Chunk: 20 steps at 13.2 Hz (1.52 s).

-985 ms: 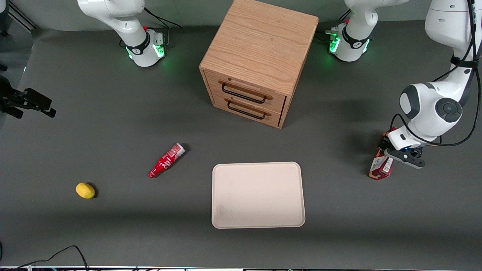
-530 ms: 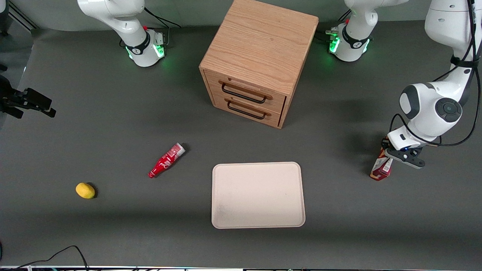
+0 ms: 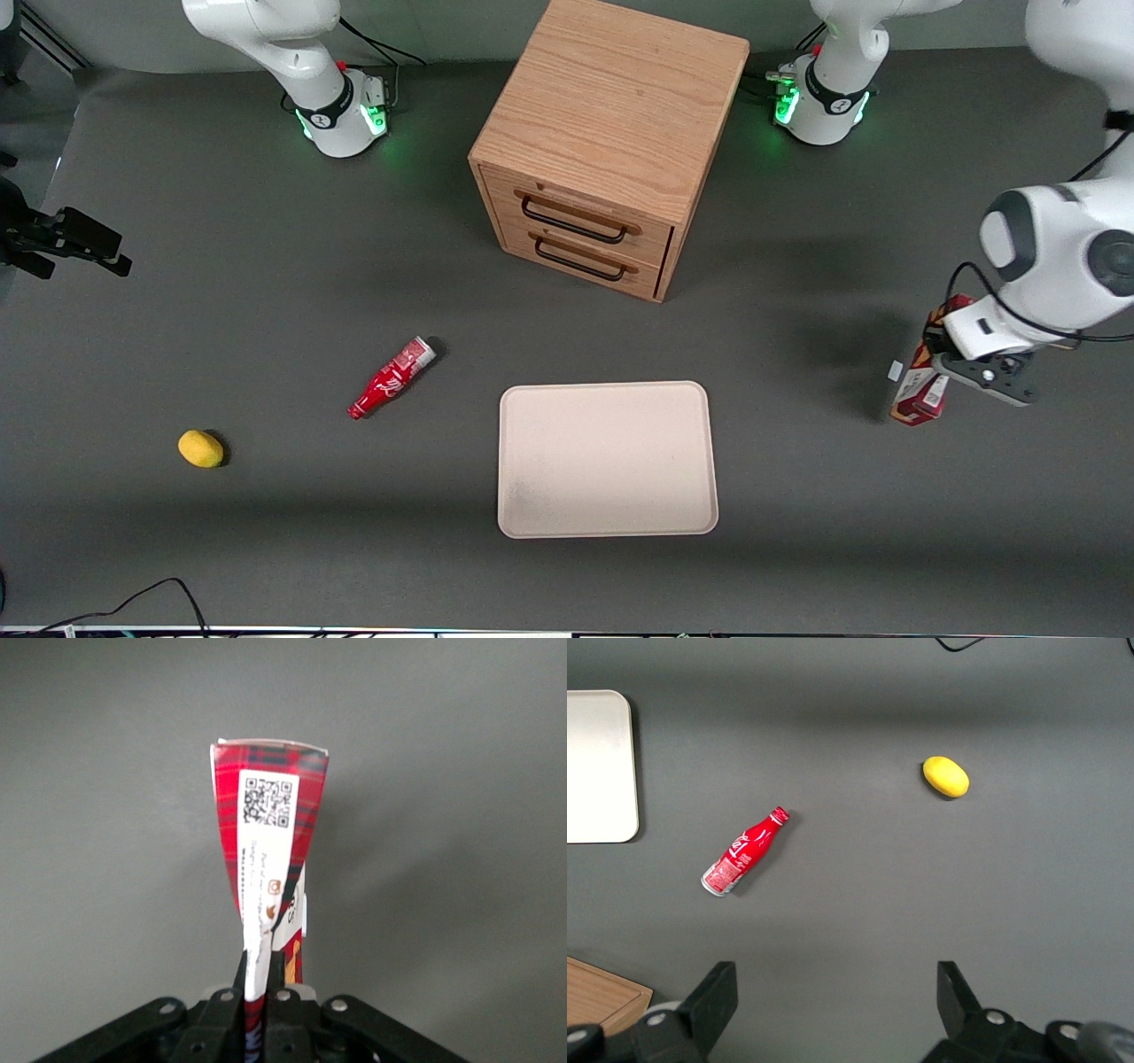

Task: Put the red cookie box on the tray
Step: 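Lift the cookie box upright with the left gripper, then carry the upright box over the white tray with the left gripper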

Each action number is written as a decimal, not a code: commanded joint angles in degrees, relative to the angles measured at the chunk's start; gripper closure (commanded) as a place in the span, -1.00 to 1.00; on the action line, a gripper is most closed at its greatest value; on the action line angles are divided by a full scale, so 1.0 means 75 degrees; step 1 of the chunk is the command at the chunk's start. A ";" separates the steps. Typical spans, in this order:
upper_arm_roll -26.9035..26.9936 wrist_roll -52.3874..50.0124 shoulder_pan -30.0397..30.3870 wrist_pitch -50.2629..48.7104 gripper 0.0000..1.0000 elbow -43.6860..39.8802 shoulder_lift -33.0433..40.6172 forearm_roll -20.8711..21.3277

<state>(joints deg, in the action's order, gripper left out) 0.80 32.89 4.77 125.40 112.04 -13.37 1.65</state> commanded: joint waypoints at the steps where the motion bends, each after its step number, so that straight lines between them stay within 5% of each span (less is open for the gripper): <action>1: 0.0011 -0.0281 -0.0074 -0.2532 1.00 -0.2041 0.0095 -0.0091; 5: 0.0011 -0.0704 -0.0214 -0.5242 1.00 -0.4504 0.0048 -0.0091; 8: -0.0001 -0.1335 -0.0482 -0.6032 1.00 -0.5491 -0.0197 -0.0126; 13: -0.0773 -0.4637 -0.1525 -0.5027 1.00 -0.6707 -0.1798 -0.0102; 20: -0.0716 -0.7872 -0.3084 -0.2814 1.00 -0.7766 -0.3981 -0.0032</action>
<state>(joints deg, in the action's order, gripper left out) -5.60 -19.78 -15.50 102.08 57.89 -39.68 0.97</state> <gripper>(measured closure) 0.938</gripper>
